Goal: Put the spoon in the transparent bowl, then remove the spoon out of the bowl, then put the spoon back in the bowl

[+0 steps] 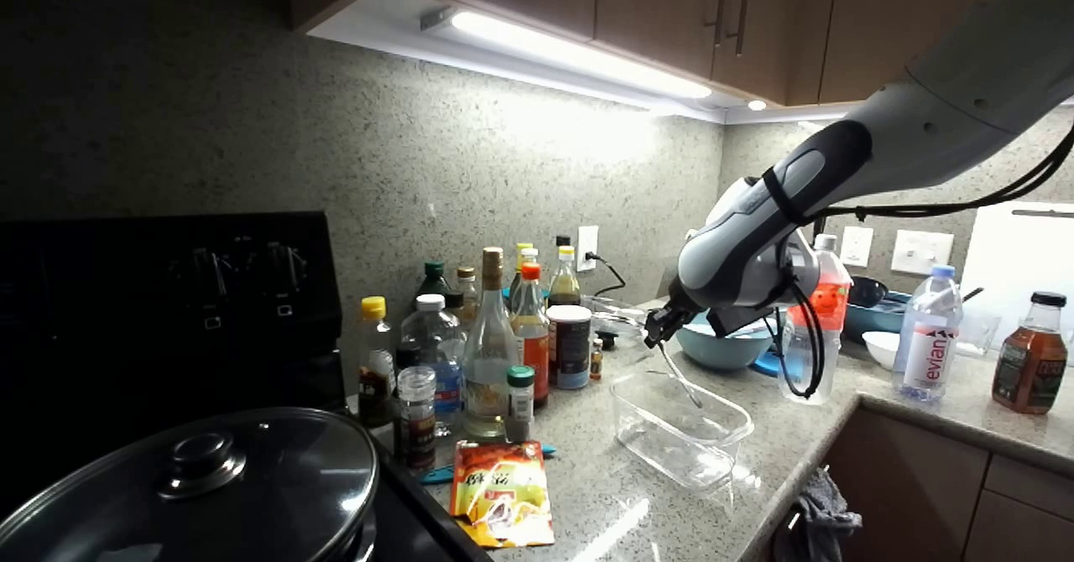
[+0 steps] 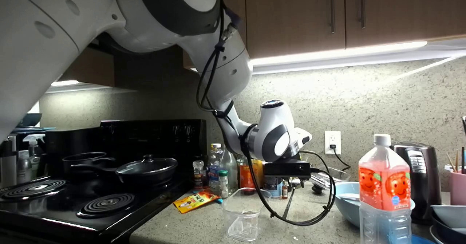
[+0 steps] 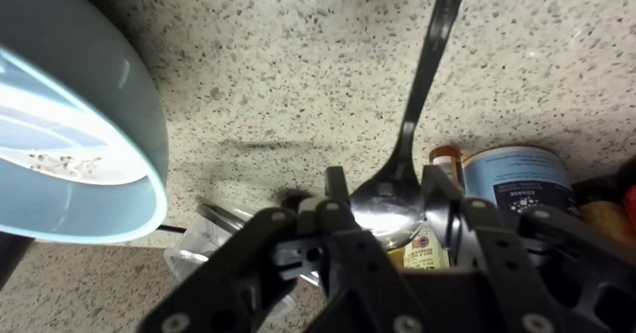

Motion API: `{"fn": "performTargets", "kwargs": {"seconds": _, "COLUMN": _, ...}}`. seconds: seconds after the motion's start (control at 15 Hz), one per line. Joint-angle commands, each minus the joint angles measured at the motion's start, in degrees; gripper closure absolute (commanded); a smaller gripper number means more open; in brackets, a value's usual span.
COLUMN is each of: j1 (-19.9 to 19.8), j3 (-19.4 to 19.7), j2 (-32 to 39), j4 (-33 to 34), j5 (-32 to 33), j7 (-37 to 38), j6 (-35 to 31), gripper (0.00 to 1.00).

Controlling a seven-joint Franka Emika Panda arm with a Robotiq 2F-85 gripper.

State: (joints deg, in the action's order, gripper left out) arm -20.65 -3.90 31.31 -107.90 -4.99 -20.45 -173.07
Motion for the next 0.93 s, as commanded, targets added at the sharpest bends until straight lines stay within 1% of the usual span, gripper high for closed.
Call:
{"fn": "performTargets", "kwargs": {"seconds": 0.0, "j1": 0.14, "j3": -0.13, "j2": -5.42, "j4": -7.04, "j5": 2.37, "j7": 0.85, "j6": -6.3, "gripper": 0.84}}
{"fn": "performTargets", "kwargs": {"seconds": 0.07, "j1": 0.75, "j3": 0.36, "j2": -6.14, "j4": -7.94, "j5": 1.39, "j7": -0.23, "j6": -7.85, "gripper": 0.84}}
{"fn": "performTargets", "kwargs": {"seconds": 0.27, "j1": 1.28, "j3": 0.72, "j2": -7.78, "j4": -9.99, "j5": 1.3, "j7": 0.08, "j6": -11.02, "gripper": 0.84}}
{"fn": "performTargets", "kwargs": {"seconds": 0.4, "j1": 0.81, "j3": -0.22, "j2": -9.3, "j4": -11.18, "j5": 1.04, "j7": -0.15, "j6": -10.01, "gripper": 0.84}}
{"fn": "performTargets", "kwargs": {"seconds": 0.47, "j1": -0.3, "j3": -1.77, "j2": -10.13, "j4": -11.85, "j5": 0.92, "j7": -0.68, "j6": -9.15, "gripper": 0.84}}
{"fn": "performTargets", "kwargs": {"seconds": 0.87, "j1": 1.49, "j3": -0.46, "j2": -14.18, "j4": -15.68, "j5": 1.59, "j7": -0.31, "j6": -10.82, "gripper": 0.84}}
